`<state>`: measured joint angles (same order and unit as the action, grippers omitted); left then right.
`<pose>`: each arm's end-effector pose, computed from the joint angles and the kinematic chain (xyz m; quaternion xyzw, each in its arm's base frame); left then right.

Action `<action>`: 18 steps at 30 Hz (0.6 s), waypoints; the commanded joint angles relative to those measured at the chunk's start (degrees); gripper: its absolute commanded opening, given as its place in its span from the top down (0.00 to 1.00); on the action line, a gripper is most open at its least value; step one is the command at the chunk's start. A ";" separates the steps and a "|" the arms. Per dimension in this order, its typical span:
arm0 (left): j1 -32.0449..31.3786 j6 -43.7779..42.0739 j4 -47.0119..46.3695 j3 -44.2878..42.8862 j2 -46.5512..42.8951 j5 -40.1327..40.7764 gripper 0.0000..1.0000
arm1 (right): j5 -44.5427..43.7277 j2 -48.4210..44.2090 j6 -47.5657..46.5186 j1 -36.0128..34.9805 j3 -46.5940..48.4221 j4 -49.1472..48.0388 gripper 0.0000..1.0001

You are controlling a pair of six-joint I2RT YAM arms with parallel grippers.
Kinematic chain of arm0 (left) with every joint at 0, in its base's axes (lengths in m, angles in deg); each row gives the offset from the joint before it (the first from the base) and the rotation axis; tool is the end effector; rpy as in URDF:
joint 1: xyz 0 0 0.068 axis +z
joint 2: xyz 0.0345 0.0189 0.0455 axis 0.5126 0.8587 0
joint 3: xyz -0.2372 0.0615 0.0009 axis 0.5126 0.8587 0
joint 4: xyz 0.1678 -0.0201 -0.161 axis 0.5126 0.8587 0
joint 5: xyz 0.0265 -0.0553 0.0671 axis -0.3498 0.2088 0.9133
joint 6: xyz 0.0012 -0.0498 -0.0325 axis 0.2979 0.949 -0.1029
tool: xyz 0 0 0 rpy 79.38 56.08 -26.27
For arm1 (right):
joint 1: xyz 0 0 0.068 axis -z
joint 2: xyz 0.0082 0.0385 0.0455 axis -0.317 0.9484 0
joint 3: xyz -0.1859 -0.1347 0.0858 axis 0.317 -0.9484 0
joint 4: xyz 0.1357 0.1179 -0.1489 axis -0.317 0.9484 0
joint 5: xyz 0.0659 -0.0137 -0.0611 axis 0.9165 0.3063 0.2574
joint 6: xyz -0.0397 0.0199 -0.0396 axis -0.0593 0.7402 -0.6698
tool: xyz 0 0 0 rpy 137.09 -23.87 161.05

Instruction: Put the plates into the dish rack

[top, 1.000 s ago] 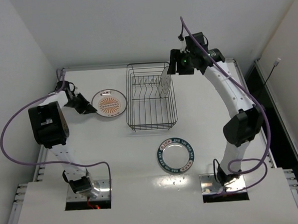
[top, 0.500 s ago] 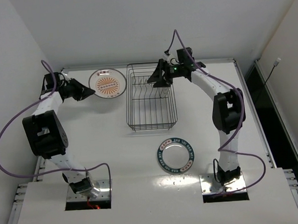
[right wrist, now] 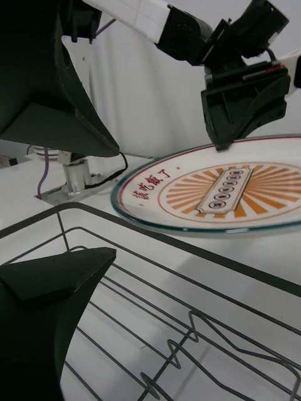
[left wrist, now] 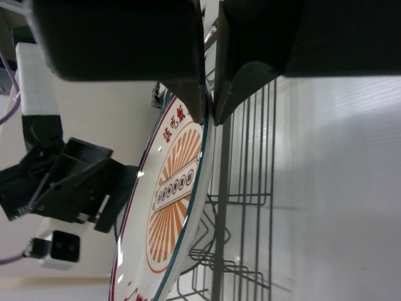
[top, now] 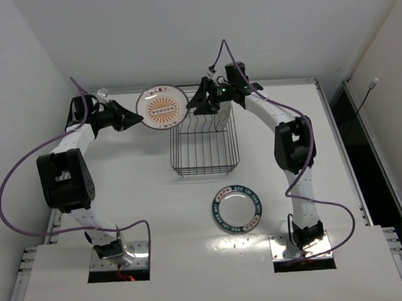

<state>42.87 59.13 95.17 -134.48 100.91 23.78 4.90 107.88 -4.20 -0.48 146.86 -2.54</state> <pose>0.3622 0.0423 0.2339 -0.2446 0.7934 -0.4964 0.2534 0.4393 0.1868 0.2282 0.0102 0.8208 0.5533 0.1413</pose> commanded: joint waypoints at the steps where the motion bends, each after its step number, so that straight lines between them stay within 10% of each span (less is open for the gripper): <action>1: -1.48 2.31 -7.03 0.63 -3.65 -5.45 1.00 | -0.14 1.85 0.47 -1.16 2.33 -1.71 0.43; 6: -3.33 4.77 -10.99 1.69 -3.65 -8.08 1.00 | -1.19 2.39 1.08 -1.69 1.72 -2.32 0.43; 12: -5.26 6.01 -13.45 2.22 -2.95 -10.10 0.96 | -5.22 0.28 2.67 -1.69 0.49 -3.48 1.00; 15: -5.26 3.83 -9.09 0.82 -1.37 -10.63 0.70 | -9.35 -2.18 -0.58 -1.69 4.95 3.27 1.00; 18: -5.26 -3.01 -1.70 -3.75 -0.49 -9.68 0.01 | -20.91 -4.89 -4.62 -1.69 12.16 14.78 1.00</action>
<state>38.06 61.34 89.77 -133.14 101.00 17.26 -3.67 111.11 -4.18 -2.34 151.69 5.13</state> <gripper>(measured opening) 0.789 0.080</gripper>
